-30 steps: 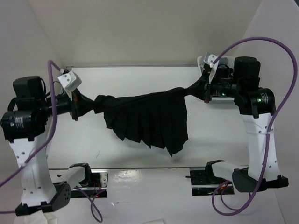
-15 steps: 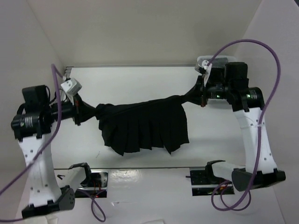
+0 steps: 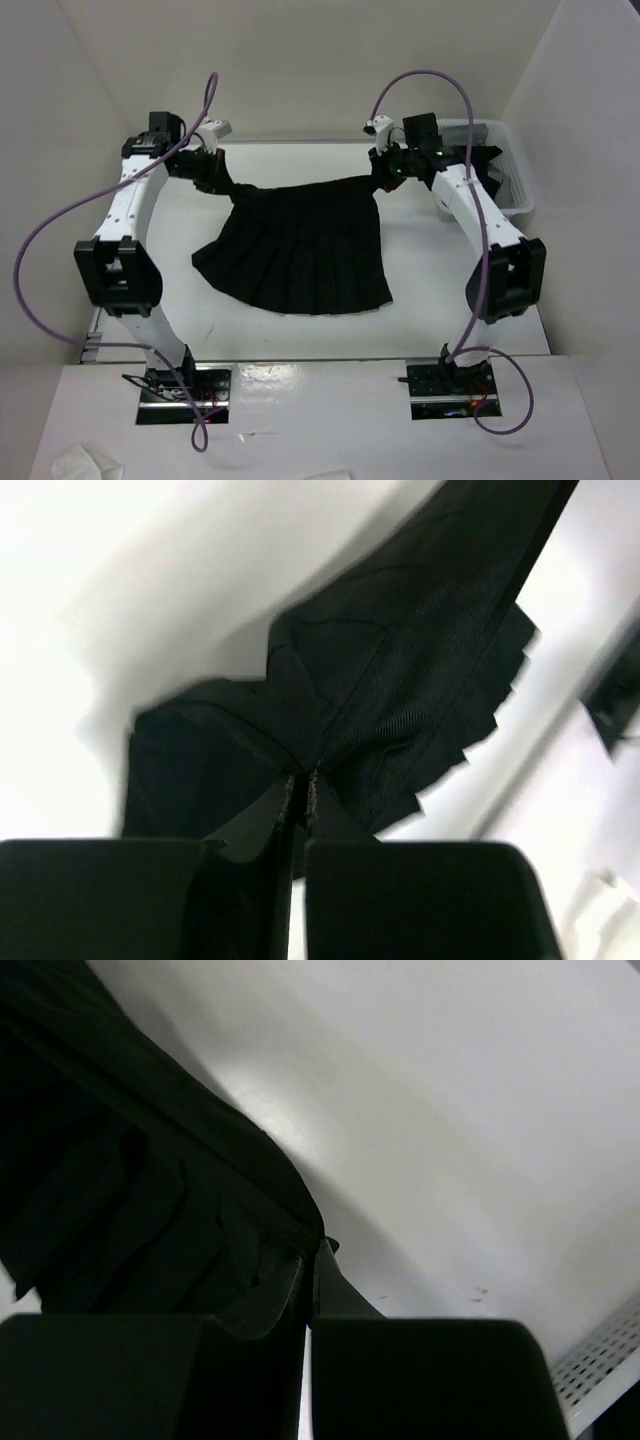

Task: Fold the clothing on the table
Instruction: Flatten the skirt out

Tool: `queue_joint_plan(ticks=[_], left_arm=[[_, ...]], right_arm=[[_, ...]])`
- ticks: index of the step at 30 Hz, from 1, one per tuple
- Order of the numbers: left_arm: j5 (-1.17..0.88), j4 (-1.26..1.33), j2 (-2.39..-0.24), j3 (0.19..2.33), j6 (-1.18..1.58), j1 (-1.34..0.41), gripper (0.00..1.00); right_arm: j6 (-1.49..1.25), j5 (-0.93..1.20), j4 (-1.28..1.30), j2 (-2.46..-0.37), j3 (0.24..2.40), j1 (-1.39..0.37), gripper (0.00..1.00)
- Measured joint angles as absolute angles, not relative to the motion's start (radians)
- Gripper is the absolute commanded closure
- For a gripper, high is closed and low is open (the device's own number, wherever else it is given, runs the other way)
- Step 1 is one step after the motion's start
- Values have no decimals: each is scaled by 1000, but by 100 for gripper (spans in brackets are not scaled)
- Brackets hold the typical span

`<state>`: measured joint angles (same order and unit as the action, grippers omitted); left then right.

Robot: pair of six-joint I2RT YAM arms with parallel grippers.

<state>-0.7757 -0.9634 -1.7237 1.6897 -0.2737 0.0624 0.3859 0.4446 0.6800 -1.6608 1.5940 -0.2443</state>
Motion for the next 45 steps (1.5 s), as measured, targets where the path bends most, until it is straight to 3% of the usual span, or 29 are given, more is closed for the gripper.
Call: queue_joint_plan(ticks=[13, 14, 15, 16, 17, 18, 19, 28, 34, 39, 45], left_arm=[[-575, -1003, -2369, 2571, -171, -20, 100], [-566, -1002, -2407, 2629, -166, -24, 96], [-554, -1007, -2429, 2656, -156, -27, 85], [-549, -1024, -2456, 2684, -149, -30, 47], [-545, -1034, -2474, 2703, -155, -31, 34], [-536, -1041, -2491, 2718, -151, -33, 9], [-529, -1055, -2510, 2733, -150, -32, 0], [-464, -1110, -2530, 2763, -125, -18, 0], [-443, -1149, -2401, 2717, -133, 7, 0], [-427, -1179, -2284, 2537, -160, 14, 0], [-191, -1050, -2227, 2072, -150, -76, 0]], right_arm=[[380, 142, 506, -2064, 1903, -244, 100], [380, 126, 503, -2081, 1924, -244, 98], [379, 115, 498, -2098, 1943, -244, 83], [376, 104, 494, -2116, 1961, -244, 26], [366, 91, 494, -2129, 1975, -244, 11], [367, 73, 494, -2141, 1989, -244, 5], [366, 58, 495, -2151, 2000, -242, 2], [307, -24, 506, -2131, 2015, -243, 2], [331, 17, 557, -1964, 1938, -278, 2], [385, 65, 591, -1799, 1791, -400, 2], [423, 145, 674, -1784, 1656, -442, 2]])
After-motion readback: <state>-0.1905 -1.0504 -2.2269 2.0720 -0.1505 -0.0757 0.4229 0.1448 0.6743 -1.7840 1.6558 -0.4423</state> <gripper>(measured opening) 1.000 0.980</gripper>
